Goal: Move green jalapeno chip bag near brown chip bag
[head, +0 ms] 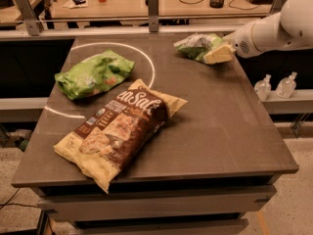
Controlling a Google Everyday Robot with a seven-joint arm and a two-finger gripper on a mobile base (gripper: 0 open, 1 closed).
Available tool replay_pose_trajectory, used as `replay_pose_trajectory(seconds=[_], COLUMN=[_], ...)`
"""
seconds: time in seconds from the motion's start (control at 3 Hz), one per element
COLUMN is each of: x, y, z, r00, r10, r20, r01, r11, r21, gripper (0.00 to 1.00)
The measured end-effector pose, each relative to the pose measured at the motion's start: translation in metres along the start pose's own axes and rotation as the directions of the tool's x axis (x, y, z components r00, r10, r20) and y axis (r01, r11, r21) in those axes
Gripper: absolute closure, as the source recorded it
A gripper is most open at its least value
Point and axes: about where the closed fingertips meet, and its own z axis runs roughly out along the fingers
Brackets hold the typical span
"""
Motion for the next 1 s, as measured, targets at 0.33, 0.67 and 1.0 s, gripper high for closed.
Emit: replay_pose_trajectory(seconds=[0.33, 0.67, 1.0], x=[-0.001, 0.000, -0.007], y=[0.001, -0.002, 0.006], z=[-0.002, -0.007, -0.023], r00=[1.000, 1.000, 0.998], r10=[-0.014, -0.022, -0.026], r20=[-0.008, -0.004, 0.058], r01=[0.014, 0.022, 0.031], r11=[0.9999, 0.9996, 0.9951], r21=[-0.010, -0.016, -0.094], gripper=[0.64, 0.87, 1.00])
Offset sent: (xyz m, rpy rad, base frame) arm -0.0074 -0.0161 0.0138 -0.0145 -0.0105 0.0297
